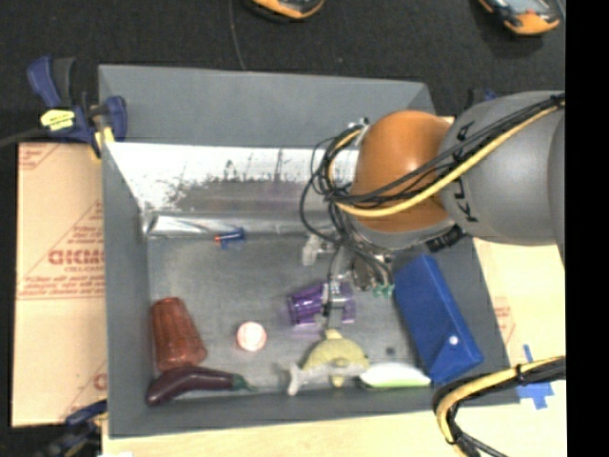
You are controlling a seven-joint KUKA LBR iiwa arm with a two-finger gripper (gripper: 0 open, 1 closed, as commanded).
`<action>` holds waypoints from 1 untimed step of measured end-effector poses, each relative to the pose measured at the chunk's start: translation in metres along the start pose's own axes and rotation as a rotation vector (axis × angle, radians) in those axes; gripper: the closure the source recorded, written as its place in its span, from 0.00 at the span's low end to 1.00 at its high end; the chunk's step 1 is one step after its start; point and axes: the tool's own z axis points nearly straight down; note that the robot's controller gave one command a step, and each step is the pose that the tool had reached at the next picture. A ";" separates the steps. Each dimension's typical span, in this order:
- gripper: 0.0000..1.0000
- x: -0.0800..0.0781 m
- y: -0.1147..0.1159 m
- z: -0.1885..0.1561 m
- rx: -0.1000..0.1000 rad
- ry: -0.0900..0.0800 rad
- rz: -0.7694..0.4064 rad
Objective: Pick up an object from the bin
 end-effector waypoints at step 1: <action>0.00 -0.001 0.000 -0.005 -0.001 -0.008 0.000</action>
Offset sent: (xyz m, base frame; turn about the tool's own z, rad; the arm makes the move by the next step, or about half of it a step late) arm -0.0332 -0.0309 -0.0801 -0.0927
